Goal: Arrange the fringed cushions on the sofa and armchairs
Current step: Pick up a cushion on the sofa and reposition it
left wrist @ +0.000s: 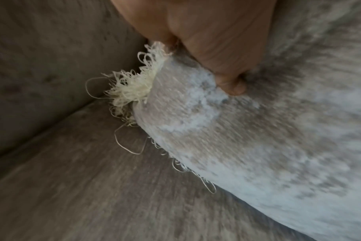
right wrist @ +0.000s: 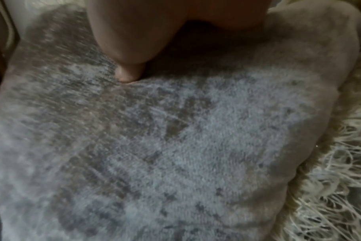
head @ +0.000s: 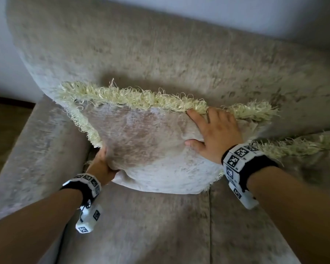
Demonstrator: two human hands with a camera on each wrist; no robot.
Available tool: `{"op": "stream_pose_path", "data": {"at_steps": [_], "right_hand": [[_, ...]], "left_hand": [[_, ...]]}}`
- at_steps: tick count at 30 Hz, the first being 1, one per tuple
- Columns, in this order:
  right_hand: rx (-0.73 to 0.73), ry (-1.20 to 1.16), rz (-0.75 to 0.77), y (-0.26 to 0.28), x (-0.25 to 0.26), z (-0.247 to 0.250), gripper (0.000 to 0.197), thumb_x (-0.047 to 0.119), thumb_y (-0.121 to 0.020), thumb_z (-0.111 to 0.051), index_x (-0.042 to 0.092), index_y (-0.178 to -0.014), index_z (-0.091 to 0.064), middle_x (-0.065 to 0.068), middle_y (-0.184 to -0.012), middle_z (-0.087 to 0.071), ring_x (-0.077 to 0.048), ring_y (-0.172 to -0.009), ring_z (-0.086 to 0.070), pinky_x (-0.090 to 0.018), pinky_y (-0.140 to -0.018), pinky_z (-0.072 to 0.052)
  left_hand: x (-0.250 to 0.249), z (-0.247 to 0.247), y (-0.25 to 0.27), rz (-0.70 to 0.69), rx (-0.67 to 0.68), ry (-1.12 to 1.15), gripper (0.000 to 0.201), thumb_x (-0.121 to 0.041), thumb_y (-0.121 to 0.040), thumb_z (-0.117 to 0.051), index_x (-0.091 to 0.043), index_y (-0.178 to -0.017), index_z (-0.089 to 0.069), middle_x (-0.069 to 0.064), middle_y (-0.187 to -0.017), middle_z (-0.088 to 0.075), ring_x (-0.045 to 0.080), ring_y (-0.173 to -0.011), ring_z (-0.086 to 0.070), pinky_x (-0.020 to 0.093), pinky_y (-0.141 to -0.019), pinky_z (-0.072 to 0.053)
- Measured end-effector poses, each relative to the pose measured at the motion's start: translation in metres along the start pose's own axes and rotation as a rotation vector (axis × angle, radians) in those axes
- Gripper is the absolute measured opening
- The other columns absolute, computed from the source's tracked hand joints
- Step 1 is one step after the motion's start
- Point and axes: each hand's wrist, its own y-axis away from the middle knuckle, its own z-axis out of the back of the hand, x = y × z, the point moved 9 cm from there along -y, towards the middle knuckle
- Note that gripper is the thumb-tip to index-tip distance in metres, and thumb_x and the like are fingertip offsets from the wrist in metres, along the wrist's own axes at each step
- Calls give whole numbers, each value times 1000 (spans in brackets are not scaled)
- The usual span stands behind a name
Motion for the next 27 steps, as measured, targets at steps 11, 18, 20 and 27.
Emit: {"op": "stream_pose_path", "data": {"at_steps": [11,18,20,27], "right_hand": [[40,75,-45,30,-2,26,78,27,-67,-82,24,-137,-49,-14,-91,-58,-34,-74,-58,-44,-68,-49],[143,22,-249,77,-51,54,80,36,-87,-64,28,-150,-16,-11,-116,-50,-29,-98,-54,-37,-66,-47],[111,-44,-302,88,-62,62,72,41,-91,-59,28,-149,-19,-11,-113,-51,-30,-95,-55,-35,-60,-43],[78,-184,-378,100,-58,25,65,35,-93,-55,30,-147,-18,-13,-112,-53,-33,-97,-56,-36,-61,-41]], "left_hand": [[-57,33,49,-20,-32,-311,92,8,-67,-74,2,-147,-28,28,-114,-63,43,-92,-66,41,-77,-52],[-178,97,59,-241,55,-503,111,-7,-72,-73,-44,-147,0,17,-114,-64,36,-79,-67,47,-64,-57],[-211,118,54,-274,87,-589,108,-4,-72,-69,-43,-148,-3,18,-115,-62,37,-83,-65,47,-68,-56],[-239,143,22,-266,111,-829,110,-6,-77,-69,-47,-148,5,13,-103,-58,34,-82,-62,35,-60,-40]]}}
